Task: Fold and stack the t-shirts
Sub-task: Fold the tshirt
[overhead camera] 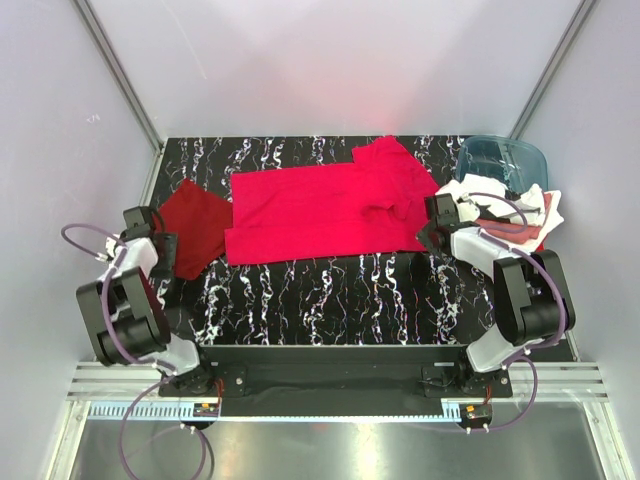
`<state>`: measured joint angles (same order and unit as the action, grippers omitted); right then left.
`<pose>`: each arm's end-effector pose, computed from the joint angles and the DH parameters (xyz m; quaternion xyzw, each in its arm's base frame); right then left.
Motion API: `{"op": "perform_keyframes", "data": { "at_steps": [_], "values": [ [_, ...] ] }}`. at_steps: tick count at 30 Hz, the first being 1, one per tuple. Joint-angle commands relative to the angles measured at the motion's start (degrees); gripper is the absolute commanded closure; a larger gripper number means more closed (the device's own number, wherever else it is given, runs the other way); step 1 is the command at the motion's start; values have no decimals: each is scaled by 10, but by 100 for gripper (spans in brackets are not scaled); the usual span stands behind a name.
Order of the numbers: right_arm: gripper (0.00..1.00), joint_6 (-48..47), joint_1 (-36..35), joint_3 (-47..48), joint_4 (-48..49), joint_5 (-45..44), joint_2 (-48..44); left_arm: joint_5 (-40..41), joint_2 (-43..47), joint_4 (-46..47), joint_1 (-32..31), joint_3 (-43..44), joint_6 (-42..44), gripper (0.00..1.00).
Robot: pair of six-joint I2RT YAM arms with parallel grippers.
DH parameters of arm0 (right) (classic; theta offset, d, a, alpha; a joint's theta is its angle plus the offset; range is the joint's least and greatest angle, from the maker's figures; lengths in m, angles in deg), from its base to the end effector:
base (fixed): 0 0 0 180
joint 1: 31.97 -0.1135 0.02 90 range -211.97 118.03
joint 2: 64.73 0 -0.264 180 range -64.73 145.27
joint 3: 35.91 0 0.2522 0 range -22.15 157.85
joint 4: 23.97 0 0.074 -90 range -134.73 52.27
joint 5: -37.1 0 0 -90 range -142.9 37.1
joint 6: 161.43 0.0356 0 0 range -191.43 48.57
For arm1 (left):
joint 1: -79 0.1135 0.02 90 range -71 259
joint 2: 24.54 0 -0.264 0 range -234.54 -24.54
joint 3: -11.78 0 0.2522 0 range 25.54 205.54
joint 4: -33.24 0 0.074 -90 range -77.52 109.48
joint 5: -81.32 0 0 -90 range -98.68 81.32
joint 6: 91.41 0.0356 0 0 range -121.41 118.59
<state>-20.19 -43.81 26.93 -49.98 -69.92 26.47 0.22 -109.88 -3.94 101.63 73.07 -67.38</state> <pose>0.3059 0.0535 0.1698 0.3600 0.8712 0.0382 0.3316 0.2576 0.1134 0.1782 -0.6883 0.6777 -0.0216 0.2579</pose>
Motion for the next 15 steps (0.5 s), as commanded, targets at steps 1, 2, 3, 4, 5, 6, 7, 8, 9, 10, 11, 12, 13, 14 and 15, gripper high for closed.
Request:
{"op": "perform_keyframes", "data": {
  "at_steps": [1, 2, 3, 4, 5, 6, 7, 8, 9, 10, 11, 12, 13, 14, 15],
  "values": [
    [89, 5, 1, 0, 12, -5, -29, 82, 83, -36, -10, -12, -15, 32],
    [87, 2, 0, 0, 11, -4, -29, 107, 97, -43, -22, -13, -16, 30],
    [87, 1, 0, 0, 10, -4, -29, 121, 114, -47, -30, -13, -15, 29],
    [85, -1, 1, 0, 9, -3, -31, 137, 141, -51, -39, -12, -14, 28],
    [83, -2, 1, 0, 11, -2, -31, 152, 155, -59, -58, -11, -12, 25],
    [82, -4, 1, 0, 12, 1, -32, 174, 168, -62, -67, -8, -8, 24],
    [80, -5, 1, 2, 12, 6, -32, 182, 177, -64, -79, -6, -5, 23],
    [78, -12, 1, 2, 12, 8, -32, 188, 191, -60, -102, -4, 6, 21],
    [77, -15, 1, 3, 12, 9, -33, 183, 196, -50, -115, -4, 15, 20],
    [76, -17, 1, 3, 9, 8, -33, 174, 197, -39, -124, -4, 27, 20],
    [75, -16, 1, 2, 9, 3, -32, 146, 191, -21, -143, -4, 43, 20],
    [74, -15, 1, 2, 9, 2, -32, 125, 183, -10, -148, -4, 51, 20],
    [73, -14, 1, 1, 10, 2, -30, 107, 174, -5, -151, -2, 58, 20],
    [73, -14, 1, 1, 10, 2, -30, 85, 163, -9, -155, 3, 61, 20],
    [73, -14, 1, 2, 9, 5, -29, 76, 135, -14, -155, 8, 62, 21]
  ]
}}
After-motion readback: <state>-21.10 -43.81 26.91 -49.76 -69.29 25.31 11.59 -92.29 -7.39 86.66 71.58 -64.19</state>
